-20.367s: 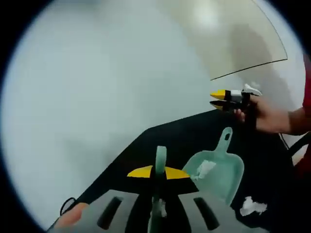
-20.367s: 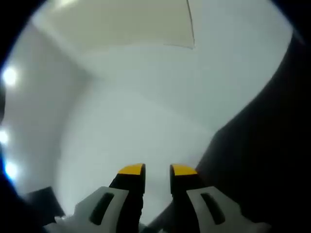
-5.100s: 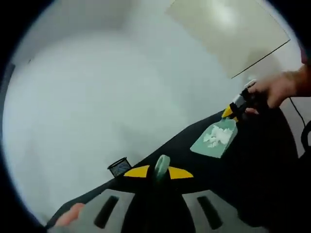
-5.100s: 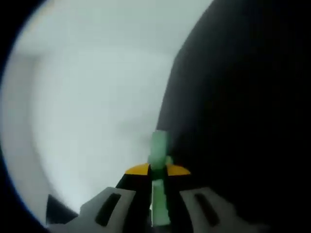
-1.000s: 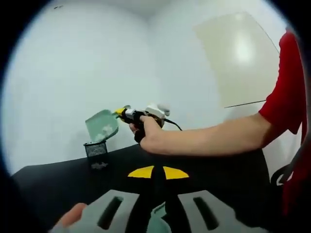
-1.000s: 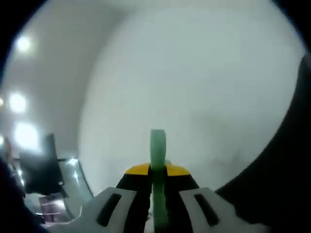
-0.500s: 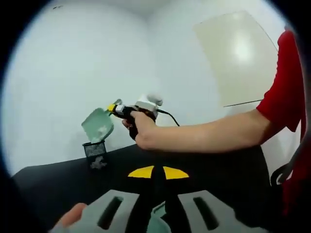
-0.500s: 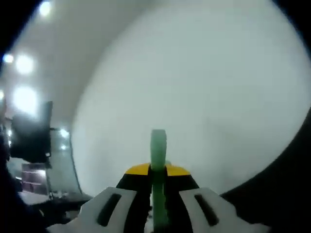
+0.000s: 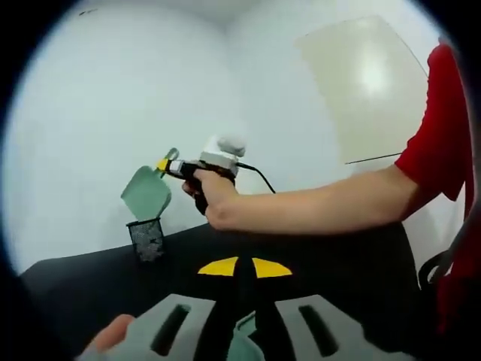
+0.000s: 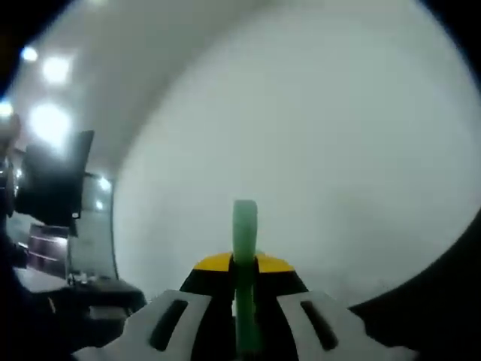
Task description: Pick up the broom and sweep the trash on the tabletop into the dustpan.
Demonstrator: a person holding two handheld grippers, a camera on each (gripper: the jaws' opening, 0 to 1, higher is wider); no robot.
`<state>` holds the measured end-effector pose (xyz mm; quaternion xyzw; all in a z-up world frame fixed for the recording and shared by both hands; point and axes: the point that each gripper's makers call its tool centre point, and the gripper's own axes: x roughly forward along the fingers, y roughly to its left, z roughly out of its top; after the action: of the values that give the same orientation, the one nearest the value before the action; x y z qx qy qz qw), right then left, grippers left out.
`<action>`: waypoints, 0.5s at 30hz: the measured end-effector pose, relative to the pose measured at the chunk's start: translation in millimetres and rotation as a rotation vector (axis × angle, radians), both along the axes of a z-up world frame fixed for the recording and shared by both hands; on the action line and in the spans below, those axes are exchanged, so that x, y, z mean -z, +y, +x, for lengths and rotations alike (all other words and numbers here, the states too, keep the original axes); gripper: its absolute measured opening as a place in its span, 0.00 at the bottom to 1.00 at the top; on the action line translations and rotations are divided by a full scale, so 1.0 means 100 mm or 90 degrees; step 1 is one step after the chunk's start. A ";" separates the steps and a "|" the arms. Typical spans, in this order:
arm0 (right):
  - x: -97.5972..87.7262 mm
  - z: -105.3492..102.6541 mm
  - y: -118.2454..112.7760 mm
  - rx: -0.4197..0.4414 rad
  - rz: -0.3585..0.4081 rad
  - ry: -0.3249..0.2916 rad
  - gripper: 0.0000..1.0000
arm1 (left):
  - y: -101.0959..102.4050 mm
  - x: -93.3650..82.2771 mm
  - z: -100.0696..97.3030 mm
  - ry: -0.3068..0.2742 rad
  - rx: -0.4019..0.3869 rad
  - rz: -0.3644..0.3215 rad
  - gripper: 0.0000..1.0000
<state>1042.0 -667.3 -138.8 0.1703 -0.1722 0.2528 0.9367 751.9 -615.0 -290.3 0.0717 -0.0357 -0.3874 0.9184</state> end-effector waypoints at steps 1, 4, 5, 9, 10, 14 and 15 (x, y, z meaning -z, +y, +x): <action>0.00 0.00 -0.01 0.000 0.002 0.000 0.11 | 0.00 0.00 0.00 0.000 0.000 0.001 0.04; -0.03 -0.02 -0.04 0.000 0.007 0.001 0.11 | 0.00 0.00 0.00 0.000 -0.001 -0.002 0.04; -0.03 -0.03 -0.06 0.001 0.009 0.000 0.11 | 0.01 0.00 0.00 0.000 -0.001 -0.002 0.04; -0.08 -0.05 -0.16 -0.009 0.051 0.013 0.11 | 0.00 0.01 0.00 0.001 -0.002 0.001 0.04; -0.09 -0.06 -0.19 -0.009 0.056 0.013 0.11 | 0.00 0.01 0.01 0.002 -0.003 0.002 0.04; -0.16 -0.13 -0.39 -0.009 0.097 0.017 0.11 | 0.00 0.02 0.01 0.002 -0.005 0.005 0.04; -0.17 -0.13 -0.44 -0.010 0.106 0.021 0.11 | 0.00 0.02 0.02 0.003 -0.005 0.006 0.04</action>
<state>1028.7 -711.6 -122.0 0.2531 -0.1757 0.2418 0.9201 753.5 -614.8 -292.2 0.0752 -0.0316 -0.3842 0.9196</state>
